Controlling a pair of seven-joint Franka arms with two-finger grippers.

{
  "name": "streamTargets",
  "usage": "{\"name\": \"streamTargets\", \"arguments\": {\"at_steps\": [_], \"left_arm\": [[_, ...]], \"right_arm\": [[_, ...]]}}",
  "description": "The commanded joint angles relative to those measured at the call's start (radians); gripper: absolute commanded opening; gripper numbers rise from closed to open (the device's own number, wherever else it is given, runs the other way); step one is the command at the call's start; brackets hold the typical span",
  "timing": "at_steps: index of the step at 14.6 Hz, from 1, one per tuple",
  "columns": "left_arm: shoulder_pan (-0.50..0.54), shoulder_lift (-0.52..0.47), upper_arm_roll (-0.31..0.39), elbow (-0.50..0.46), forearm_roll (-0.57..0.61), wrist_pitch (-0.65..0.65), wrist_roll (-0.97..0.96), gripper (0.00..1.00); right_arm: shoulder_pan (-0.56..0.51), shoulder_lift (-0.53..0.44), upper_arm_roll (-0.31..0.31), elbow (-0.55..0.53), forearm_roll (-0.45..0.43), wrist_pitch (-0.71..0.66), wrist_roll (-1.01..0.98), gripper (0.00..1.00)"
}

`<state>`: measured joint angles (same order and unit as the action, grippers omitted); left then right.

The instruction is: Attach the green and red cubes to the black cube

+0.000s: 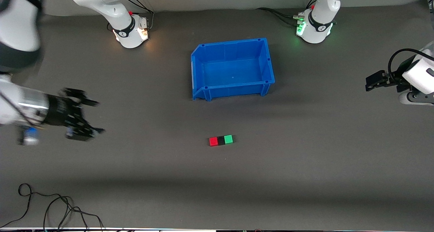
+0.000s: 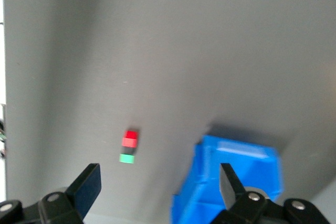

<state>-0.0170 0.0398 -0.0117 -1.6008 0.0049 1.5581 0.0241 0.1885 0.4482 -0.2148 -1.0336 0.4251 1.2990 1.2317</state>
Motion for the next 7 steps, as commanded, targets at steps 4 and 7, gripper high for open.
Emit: {"name": "streamTargets", "arguments": {"at_steps": [4,7], "left_arm": [[0.009,-0.017,0.002,0.009,0.001,-0.006,0.016,1.00],[0.000,-0.020,-0.002,0.005,0.001,-0.015,0.017,1.00]], "right_arm": [[-0.060,-0.120,-0.009,-0.045,-0.179,-0.148,-0.638,1.00],[-0.067,-0.144,-0.040,-0.063,-0.302,-0.172,-0.978,0.99]]}}
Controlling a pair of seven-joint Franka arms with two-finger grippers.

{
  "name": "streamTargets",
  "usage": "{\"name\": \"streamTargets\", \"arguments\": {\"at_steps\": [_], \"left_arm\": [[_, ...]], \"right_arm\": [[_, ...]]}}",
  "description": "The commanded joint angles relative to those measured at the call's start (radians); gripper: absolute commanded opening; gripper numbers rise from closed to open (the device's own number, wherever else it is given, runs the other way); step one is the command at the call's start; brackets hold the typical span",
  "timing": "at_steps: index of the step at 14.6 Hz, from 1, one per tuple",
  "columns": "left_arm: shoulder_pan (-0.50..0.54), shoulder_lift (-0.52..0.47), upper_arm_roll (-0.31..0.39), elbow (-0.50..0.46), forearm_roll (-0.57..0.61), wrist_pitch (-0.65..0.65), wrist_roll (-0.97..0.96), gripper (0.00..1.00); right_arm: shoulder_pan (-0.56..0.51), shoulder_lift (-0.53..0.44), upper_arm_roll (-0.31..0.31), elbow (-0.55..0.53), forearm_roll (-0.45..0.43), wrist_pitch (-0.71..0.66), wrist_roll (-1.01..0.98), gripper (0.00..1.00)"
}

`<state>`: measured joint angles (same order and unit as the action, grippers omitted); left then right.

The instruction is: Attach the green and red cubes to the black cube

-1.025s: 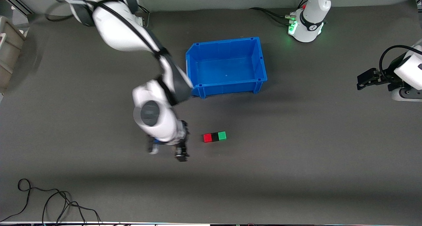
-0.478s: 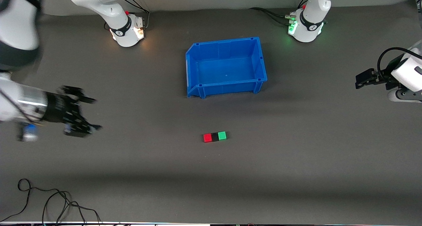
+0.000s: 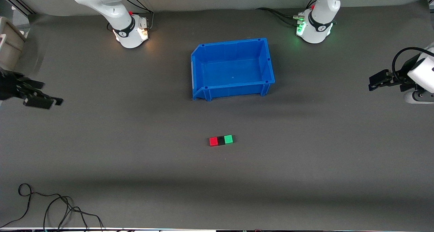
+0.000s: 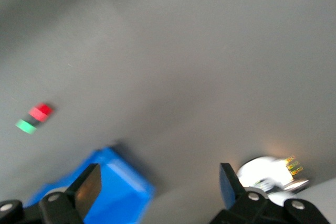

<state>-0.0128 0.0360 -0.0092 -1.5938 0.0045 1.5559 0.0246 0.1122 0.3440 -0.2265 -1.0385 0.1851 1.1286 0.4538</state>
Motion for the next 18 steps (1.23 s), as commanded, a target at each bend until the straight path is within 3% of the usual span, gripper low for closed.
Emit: {"name": "streamTargets", "arguments": {"at_steps": [1,3,10,18], "left_arm": [[-0.009,-0.016,-0.008,-0.005,0.003,-0.019,0.015,1.00],[-0.010,-0.019,-0.009,-0.020,0.008,-0.007,0.018,1.00],[-0.012,-0.013,-0.009,-0.023,0.008,0.018,0.018,1.00],[-0.013,-0.011,-0.009,-0.020,0.008,0.018,0.017,1.00]], "right_arm": [[0.011,-0.057,-0.060,-0.073,-0.062,0.016,-0.292,0.99],[0.014,-0.069,-0.111,-0.115,-0.061,0.092,-0.423,0.98],[0.055,-0.150,-0.113,-0.308,-0.087,0.302,-0.448,0.98],[0.078,-0.174,-0.111,-0.345,-0.108,0.315,-0.438,0.99]]}}
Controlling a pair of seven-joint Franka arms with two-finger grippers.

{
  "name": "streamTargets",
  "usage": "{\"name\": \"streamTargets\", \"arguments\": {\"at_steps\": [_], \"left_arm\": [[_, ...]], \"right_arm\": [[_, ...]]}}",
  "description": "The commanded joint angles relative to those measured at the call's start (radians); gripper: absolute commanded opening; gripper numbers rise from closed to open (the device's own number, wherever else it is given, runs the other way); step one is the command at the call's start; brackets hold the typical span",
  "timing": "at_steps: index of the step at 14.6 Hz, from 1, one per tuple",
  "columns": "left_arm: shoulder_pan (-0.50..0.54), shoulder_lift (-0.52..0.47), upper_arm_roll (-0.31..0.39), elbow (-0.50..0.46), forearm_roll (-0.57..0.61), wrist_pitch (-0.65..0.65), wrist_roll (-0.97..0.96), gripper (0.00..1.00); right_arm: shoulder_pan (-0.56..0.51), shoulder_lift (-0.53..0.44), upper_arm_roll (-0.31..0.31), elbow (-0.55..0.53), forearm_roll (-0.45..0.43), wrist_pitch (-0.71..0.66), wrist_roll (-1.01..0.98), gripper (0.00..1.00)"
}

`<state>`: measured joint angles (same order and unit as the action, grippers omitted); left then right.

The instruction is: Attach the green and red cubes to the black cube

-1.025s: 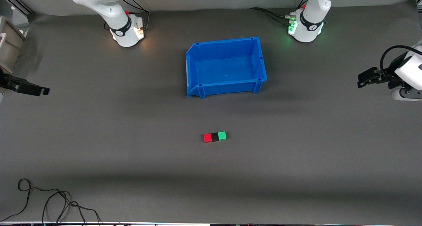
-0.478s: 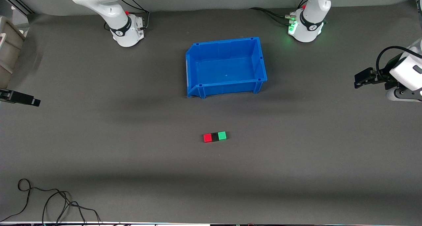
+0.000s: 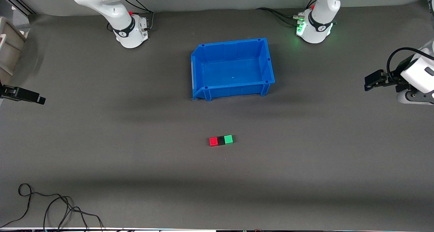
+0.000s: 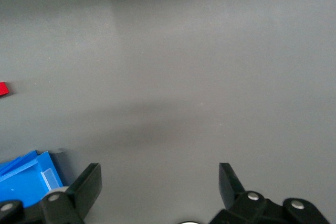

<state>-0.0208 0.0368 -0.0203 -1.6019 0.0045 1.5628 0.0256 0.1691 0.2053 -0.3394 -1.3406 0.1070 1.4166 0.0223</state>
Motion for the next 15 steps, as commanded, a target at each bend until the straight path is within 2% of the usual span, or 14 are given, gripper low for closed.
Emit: {"name": "streamTargets", "arguments": {"at_steps": [1,5,7,12,15], "left_arm": [[-0.005,-0.012,0.002,-0.013,0.008,0.011,0.016,1.00],[-0.005,-0.012,0.000,-0.013,0.002,0.008,0.016,1.00],[-0.004,-0.012,0.000,-0.013,0.002,0.005,0.016,1.00],[-0.002,-0.021,0.002,-0.012,0.003,-0.012,0.014,1.00],[-0.002,-0.028,0.002,-0.004,0.006,-0.021,0.014,1.00]], "right_arm": [[0.020,-0.037,0.002,-0.045,-0.030,0.027,-0.007,0.99],[0.017,-0.046,0.002,-0.052,-0.030,0.031,-0.007,0.99],[-0.006,-0.047,0.039,-0.054,-0.030,0.035,0.013,0.99],[-0.146,-0.086,0.262,-0.080,-0.053,0.056,0.163,0.99],[-0.186,-0.177,0.348,-0.205,-0.079,0.132,0.205,0.99]]}}
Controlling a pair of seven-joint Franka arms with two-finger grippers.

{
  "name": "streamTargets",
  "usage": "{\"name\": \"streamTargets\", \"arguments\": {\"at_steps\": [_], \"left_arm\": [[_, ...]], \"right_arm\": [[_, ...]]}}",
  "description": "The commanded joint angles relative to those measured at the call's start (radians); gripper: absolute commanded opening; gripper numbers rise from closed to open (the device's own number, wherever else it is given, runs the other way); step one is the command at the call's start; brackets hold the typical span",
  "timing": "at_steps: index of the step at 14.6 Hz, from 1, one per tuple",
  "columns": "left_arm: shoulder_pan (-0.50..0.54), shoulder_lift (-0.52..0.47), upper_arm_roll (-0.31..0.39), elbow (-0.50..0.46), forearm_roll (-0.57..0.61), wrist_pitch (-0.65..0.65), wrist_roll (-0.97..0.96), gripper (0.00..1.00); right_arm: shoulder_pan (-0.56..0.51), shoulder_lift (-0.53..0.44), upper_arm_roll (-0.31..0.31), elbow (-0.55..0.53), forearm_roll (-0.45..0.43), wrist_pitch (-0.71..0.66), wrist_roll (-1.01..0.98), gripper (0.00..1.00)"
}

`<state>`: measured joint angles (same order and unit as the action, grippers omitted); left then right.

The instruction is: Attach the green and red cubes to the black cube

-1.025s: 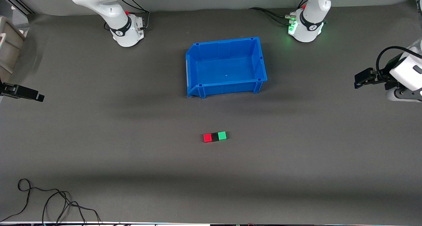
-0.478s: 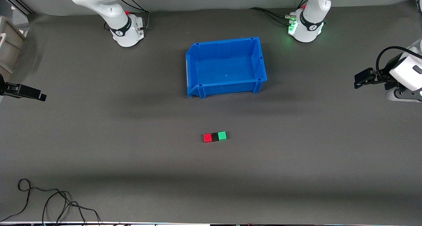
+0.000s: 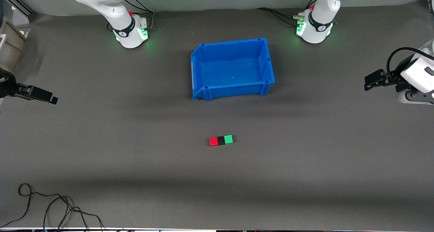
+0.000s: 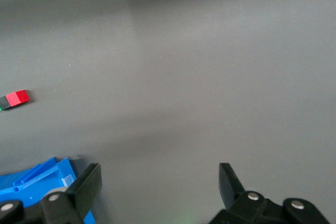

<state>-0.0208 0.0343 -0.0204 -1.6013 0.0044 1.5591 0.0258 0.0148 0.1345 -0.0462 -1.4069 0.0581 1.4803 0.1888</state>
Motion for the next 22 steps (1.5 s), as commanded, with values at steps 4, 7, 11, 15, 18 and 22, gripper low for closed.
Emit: {"name": "streamTargets", "arguments": {"at_steps": [4,7,11,15,18,22], "left_arm": [[-0.004,-0.033,0.002,-0.008,0.006,-0.019,0.016,1.00],[-0.005,-0.024,0.000,-0.006,0.011,-0.027,0.016,1.00],[-0.005,-0.030,0.002,-0.005,0.009,-0.036,0.016,1.00],[-0.005,-0.031,0.000,-0.003,0.009,-0.037,0.017,1.00],[-0.004,-0.031,0.000,-0.003,0.009,-0.039,0.017,1.00],[-0.005,-0.030,0.000,-0.003,0.006,-0.039,0.016,1.00]], "right_arm": [[-0.054,-0.215,0.092,-0.326,-0.055,0.171,0.038,0.99],[-0.053,-0.230,0.114,-0.347,-0.079,0.193,0.038,0.99],[-0.012,-0.184,0.054,-0.276,-0.086,0.190,0.029,0.99],[-0.006,-0.151,0.042,-0.219,-0.081,0.172,0.029,0.99],[-0.006,-0.147,0.042,-0.219,-0.081,0.167,0.029,0.99],[-0.003,-0.131,0.042,-0.219,-0.081,0.149,0.021,0.99]]}}
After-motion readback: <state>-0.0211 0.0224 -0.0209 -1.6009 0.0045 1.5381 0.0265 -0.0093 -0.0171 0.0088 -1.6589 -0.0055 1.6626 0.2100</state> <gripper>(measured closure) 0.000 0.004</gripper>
